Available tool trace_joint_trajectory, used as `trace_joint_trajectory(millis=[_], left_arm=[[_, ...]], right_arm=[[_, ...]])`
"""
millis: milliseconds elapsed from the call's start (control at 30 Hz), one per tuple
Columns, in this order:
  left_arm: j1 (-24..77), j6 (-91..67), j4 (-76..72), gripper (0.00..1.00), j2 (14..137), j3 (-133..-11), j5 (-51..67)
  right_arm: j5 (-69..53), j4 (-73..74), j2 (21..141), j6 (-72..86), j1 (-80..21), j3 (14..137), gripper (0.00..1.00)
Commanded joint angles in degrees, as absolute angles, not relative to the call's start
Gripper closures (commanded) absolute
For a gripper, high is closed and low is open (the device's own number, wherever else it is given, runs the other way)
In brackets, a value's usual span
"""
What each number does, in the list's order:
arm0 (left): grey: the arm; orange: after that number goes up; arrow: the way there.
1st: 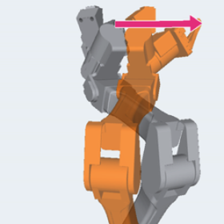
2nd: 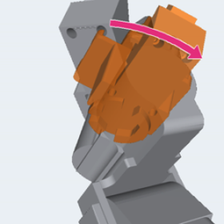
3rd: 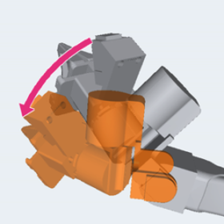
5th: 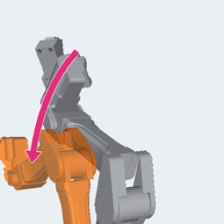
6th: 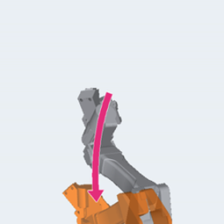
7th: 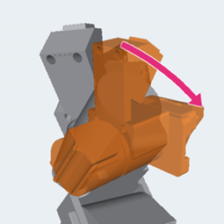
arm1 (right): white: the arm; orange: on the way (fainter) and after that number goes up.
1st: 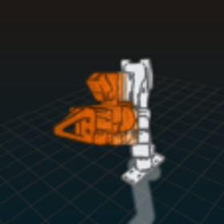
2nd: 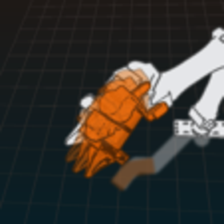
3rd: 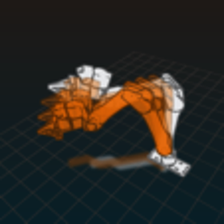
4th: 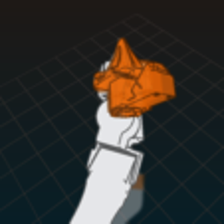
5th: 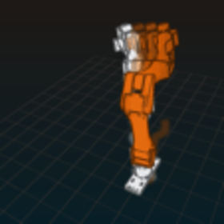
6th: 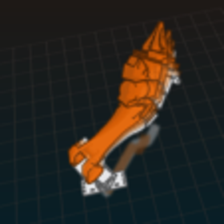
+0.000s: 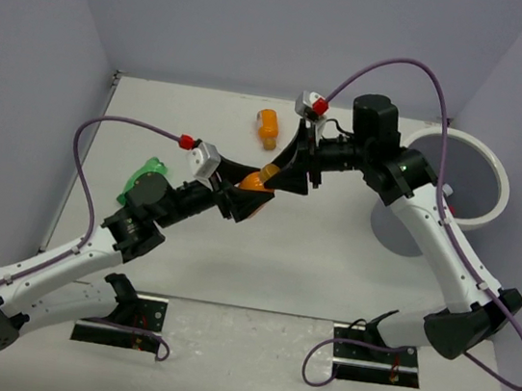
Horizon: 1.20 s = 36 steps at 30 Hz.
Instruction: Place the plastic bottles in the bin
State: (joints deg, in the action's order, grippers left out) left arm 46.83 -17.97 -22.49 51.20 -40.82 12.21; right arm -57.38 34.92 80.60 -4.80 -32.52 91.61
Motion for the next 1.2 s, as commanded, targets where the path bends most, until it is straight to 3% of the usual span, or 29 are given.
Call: trace_joint_trajectory(millis=[0, 33, 67, 167, 200, 233, 267, 300, 600, 700, 767, 867, 1167], left_arm=[[47.81, -17.16, -25.09, 1.0, 50.95, -43.4, 13.1], [47.81, -17.21, -25.18, 1.0, 50.73, -43.35, 12.74], [47.81, -17.32, -25.22, 1.0, 50.63, -43.33, 12.48], [47.81, -19.08, -24.77, 0.97, 50.27, -43.7, 11.79], [47.81, -19.33, -24.53, 0.68, 50.27, -43.94, 11.86], [47.89, -19.66, -24.36, 0.31, 50.19, -44.03, 11.95], [47.85, -20.16, -23.51, 0.11, 50.13, -44.19, 11.06], [47.81, -20.56, -22.35, 0.0, 50.1, -44.44, 10.16], [47.81, -24.87, -11.45, 0.0, 48.22, -45.01, -2.59], [47.81, -34.34, -0.07, 0.0, 48.25, -45.87, -18.8], [47.81, -40.82, 11.34, 0.0, 49.9, -47.27, -29.02], [47.73, -44.76, 20.36, 0.0, 52.5, -49.01, -36.13], [44.45, -55.54, 29.9, 0.0, 53.26, -47.87, -44.03]], right_arm=[[-55.61, 32.04, 81.63, -3.12, -32.37, 93.76, 0.71], [-55.57, 33.2, 81.94, -3.57, -32.41, 94.25, 0.86], [-55.55, 33.74, 82.09, -3.78, -32.43, 94.62, 0.93], [-54.32, 35.35, 80.99, -4.92, -32.43, 94.71, 1.0], [-53.38, 34.74, 80.44, -5.01, -32.43, 94.32, 1.0], [-52.31, 33.84, 79.7, -4.53, -32.43, 93.67, 1.0], [-49.65, 32.45, 78.01, -3.49, -32.38, 92.09, 1.0], [-46.23, 30.94, 76.67, -2.46, -32.37, 90.56, 1.0], [-3.53, 21.26, 68.03, 3.82, -32.34, 82.85, 1.0], [10.08, 18.39, 65.32, 3.17, -32.26, 79.47, 1.0], [26.45, 17.23, 63.21, 1.56, -32.26, 77.8, 1.0], [40.34, 14.38, 60.9, 0.57, -30.66, 75.47, 1.0], [54.44, 10.73, 58.19, 0.78, -21.26, 72.01, 1.0]])
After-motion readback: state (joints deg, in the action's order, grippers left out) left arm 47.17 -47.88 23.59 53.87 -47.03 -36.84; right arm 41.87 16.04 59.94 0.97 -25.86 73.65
